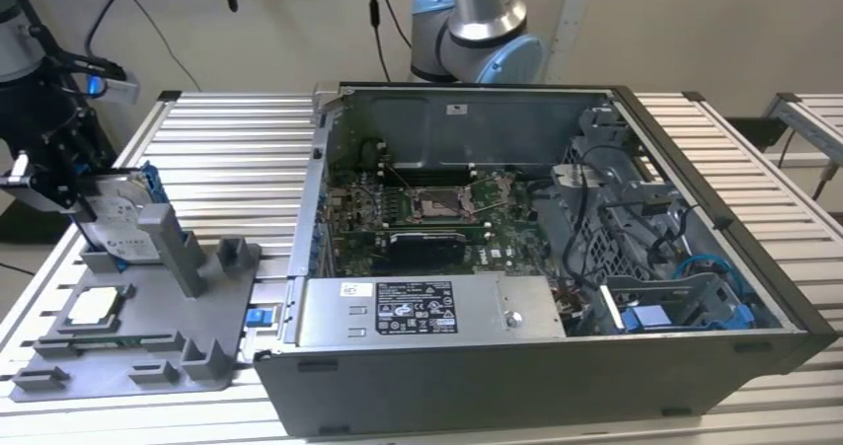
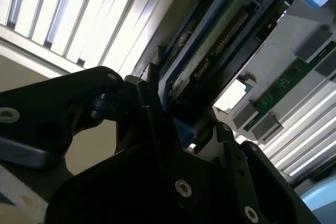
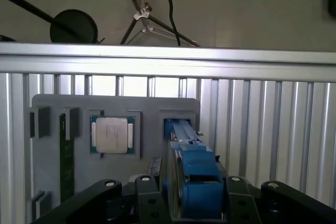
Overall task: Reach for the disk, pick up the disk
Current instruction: 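Pick up the disk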
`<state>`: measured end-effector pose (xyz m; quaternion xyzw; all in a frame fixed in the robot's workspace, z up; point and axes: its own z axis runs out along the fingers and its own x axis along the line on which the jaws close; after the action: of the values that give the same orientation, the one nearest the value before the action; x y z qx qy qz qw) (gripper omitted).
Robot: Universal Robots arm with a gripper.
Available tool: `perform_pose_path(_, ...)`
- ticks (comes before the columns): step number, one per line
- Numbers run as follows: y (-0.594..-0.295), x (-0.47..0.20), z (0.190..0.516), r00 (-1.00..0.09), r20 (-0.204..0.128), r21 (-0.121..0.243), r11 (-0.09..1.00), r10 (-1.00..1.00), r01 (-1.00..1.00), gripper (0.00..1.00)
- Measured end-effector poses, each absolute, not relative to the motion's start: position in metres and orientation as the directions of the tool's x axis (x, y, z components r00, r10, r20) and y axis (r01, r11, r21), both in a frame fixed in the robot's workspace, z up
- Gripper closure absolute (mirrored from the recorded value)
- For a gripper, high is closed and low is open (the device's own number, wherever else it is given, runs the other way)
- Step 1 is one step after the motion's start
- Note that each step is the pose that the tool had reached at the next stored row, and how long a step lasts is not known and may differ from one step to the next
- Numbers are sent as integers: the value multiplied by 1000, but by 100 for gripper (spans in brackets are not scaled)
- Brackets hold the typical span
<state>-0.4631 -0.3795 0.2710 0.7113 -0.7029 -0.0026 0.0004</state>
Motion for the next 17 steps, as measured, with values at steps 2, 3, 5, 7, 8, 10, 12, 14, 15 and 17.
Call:
perform_pose_path(2, -380, -463, 268, 12, -3, 4, -12, -1000, -1000, 0)
perform_pose_path(3, -379, -463, 267, 12, -3, 4, -12, -1000, -1000, 0)
perform_pose_path(5, -380, -463, 266, 12, -3, 4, -12, -1000, -1000, 0)
perform_pose_path(7, -380, -463, 266, 12, -3, 5, -12, -1000, -1000, 0)
perform_pose_path(8, -380, -463, 266, 12, -3, 4, -12, -1000, -1000, 0)
perform_pose_path(10, -380, -463, 266, 12, -3, 4, -12, -1000, -1000, 100)
perform_pose_path(12, -380, -463, 266, 12, -3, 4, -12, -1000, -1000, 100)
perform_pose_path(14, -380, -463, 266, 12, -3, 4, -12, -1000, -1000, 100)
perform_pose_path(15, -380, -463, 266, 12, -3, 4, -12, -1000, -1000, 100)
perform_pose_path(17, -380, -463, 266, 12, -3, 4, -12, -1000, -1000, 100)
